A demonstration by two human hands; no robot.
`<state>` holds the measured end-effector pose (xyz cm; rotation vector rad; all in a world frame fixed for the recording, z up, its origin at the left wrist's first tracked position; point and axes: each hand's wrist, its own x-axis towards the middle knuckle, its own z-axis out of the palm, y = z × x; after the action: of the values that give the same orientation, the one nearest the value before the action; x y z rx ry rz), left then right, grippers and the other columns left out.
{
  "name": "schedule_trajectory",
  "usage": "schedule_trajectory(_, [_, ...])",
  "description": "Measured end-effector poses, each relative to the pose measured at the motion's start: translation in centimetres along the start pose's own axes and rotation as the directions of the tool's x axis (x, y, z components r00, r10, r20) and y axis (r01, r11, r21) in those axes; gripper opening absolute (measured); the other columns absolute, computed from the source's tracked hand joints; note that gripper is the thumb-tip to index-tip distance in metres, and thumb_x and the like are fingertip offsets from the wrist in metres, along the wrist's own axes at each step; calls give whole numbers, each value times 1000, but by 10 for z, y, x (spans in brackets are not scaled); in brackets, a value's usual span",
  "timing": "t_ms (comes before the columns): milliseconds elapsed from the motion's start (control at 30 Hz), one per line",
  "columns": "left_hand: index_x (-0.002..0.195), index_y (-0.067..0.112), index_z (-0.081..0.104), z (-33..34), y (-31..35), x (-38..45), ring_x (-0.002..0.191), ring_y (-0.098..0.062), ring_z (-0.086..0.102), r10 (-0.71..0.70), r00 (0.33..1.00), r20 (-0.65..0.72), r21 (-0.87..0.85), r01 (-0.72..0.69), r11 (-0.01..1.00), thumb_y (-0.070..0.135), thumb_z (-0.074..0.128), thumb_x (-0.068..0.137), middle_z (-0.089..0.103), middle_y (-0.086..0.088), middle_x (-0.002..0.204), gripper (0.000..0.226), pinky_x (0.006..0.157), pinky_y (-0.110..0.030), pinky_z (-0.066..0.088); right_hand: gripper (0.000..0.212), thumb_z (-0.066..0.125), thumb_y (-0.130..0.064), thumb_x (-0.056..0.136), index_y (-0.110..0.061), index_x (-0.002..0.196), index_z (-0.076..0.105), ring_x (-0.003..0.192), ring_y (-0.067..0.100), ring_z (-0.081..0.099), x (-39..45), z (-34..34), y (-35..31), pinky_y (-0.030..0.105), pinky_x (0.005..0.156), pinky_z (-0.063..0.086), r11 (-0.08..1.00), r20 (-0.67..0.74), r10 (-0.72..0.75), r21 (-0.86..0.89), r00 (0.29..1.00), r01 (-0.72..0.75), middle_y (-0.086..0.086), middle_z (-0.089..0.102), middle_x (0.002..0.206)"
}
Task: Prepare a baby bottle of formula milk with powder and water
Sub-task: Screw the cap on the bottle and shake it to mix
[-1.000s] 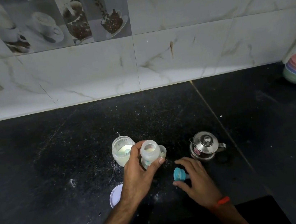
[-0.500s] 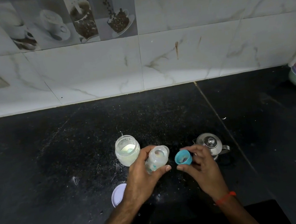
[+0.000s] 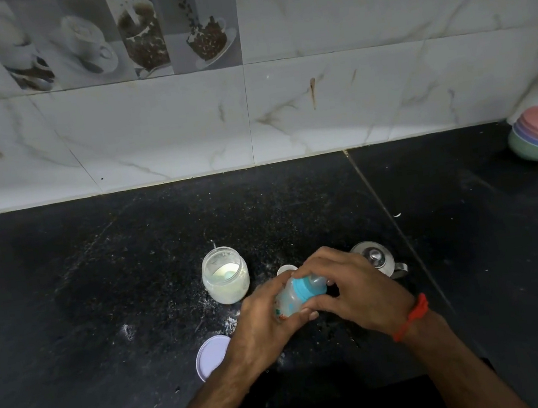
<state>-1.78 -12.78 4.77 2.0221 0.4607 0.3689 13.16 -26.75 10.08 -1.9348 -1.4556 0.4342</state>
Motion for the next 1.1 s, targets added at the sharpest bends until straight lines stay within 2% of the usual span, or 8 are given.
schedule_trajectory(300, [135, 40, 62, -2, 6, 0, 120, 0, 62, 13, 1000, 19, -8, -13, 1000, 52, 84, 74, 68, 20, 128, 66, 101, -34, 55, 77, 38, -98, 72, -26, 84, 61, 62, 6, 63, 5, 11, -14, 31, 59, 54, 919, -279, 187, -288, 942, -268, -8, 67, 68])
schedule_trajectory(367, [133, 40, 62, -4, 7, 0, 117, -2, 63, 14, 1000, 10, -10, -14, 1000, 54, 83, 73, 69, 18, 125, 65, 99, -34, 55, 84, 28, -101, 72, -29, 93, 65, 61, 6, 65, 6, 9, -18, 34, 62, 57, 933, -292, 260, -171, 920, -317, -7, 68, 67])
schedule_trajectory(467, [129, 47, 60, -11, 6, 1, 114, -1, 66, -6, 1000, -22, -59, 5, 998, 39, 90, 77, 71, 20, 121, 61, 96, -23, 54, 76, 42, -91, 79, -37, 131, 55, 64, 10, 70, 3, -8, -18, 39, 69, 60, 938, -127, 307, 208, 943, -277, -3, 71, 68])
schedule_trajectory(567, [126, 50, 59, -18, 7, 2, 112, -2, 67, -21, 1000, -16, -111, 19, 994, 33, 90, 78, 70, 24, 119, 60, 94, -23, 56, 69, 65, -62, 83, -41, 146, 47, 62, 15, 61, 0, -20, -11, 33, 64, 53, 942, 80, 196, 263, 977, -210, -5, 70, 83])
schedule_trajectory(667, [125, 51, 59, -18, 12, 2, 113, -1, 67, -5, 1000, -10, -144, 3, 990, 32, 90, 77, 69, 26, 121, 60, 94, -19, 55, 54, 75, -51, 82, -37, 132, 61, 65, 17, 56, 0, -13, -7, 39, 64, 52, 925, 33, 168, 341, 985, -169, -5, 63, 80])
schedule_trajectory(800, [127, 51, 61, -13, 18, 2, 113, -6, 69, 14, 1000, 7, -194, -13, 981, 32, 91, 78, 72, 19, 121, 60, 94, -26, 58, 61, 74, -80, 65, -30, 96, 55, 59, 4, 50, 3, -2, -18, 31, 56, 48, 936, -166, 282, 261, 945, -234, -9, 55, 67])
schedule_trajectory(1000, [127, 44, 62, -13, 24, 7, 112, -4, 69, 1, 999, -53, -262, -15, 965, 28, 90, 79, 73, 20, 120, 58, 96, -23, 56, 60, 59, -68, 79, -31, 127, 66, 124, 5, 61, 0, 9, -43, 23, 99, 52, 712, -133, 387, 672, 913, -204, -7, 62, 136])
schedule_trajectory(1100, [125, 46, 60, -21, 24, 13, 108, 1, 69, -87, 989, -117, -304, 48, 951, 38, 85, 80, 73, 24, 114, 53, 90, -20, 56, 52, 54, -58, 86, -22, 117, 76, 128, 3, 59, -10, 6, -50, 25, 105, 48, 673, -198, 365, 732, 910, -110, -9, 69, 133])
